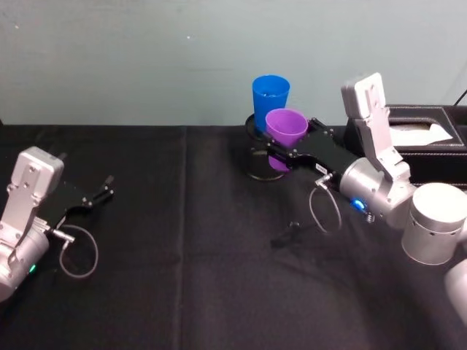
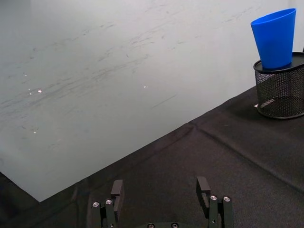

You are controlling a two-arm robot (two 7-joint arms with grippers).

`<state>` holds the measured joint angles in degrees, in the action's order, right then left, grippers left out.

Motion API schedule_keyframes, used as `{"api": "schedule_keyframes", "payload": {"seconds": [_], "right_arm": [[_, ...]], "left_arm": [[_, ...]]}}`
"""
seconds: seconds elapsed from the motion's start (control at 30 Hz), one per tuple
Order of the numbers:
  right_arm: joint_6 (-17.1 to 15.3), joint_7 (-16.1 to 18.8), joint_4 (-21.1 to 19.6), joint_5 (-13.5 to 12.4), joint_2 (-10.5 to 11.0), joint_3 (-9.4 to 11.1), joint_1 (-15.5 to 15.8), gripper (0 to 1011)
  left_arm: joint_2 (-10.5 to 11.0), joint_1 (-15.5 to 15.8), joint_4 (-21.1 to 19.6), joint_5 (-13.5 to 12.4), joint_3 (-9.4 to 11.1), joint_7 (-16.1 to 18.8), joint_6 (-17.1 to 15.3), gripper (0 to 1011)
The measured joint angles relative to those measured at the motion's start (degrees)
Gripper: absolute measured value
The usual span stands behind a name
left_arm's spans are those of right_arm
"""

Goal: Pick up one cup with a gripper and tap it against the other cup.

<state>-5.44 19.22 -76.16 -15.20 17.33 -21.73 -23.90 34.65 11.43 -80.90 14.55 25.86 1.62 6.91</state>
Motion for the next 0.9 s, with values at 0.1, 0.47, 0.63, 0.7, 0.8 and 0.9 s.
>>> {"api": "schedule_keyframes", "payload": {"seconds": [0.1,0.47,0.63,0.7,0.8,0.9], "right_arm": [[1.34,0.15,2.89,0.70,-1.11,0.05,-1.89,749],[3.82,1.05,11.28,2.21,-4.13,0.57,-7.67,748],[4.47,1.52,14.36,2.67,-5.34,0.67,-9.84,749],[4.82,1.61,15.55,2.92,-5.82,0.68,-10.65,748],[5.09,1.77,16.31,3.10,-6.23,0.71,-11.32,749],[5.30,1.91,16.88,3.27,-6.62,0.83,-11.99,748]], "left_arm": [[0.00,0.00,0.00,0.00,0.00,0.00,0.00,1000],[0.00,0.00,0.00,0.00,0.00,0.00,0.00,1000],[0.00,0.00,0.00,0.00,0.00,0.00,0.00,1000],[0.00,0.00,0.00,0.00,0.00,0.00,0.00,1000],[0.00,0.00,0.00,0.00,0.00,0.00,0.00,1000],[0.00,0.00,0.00,0.00,0.00,0.00,0.00,1000]]}}
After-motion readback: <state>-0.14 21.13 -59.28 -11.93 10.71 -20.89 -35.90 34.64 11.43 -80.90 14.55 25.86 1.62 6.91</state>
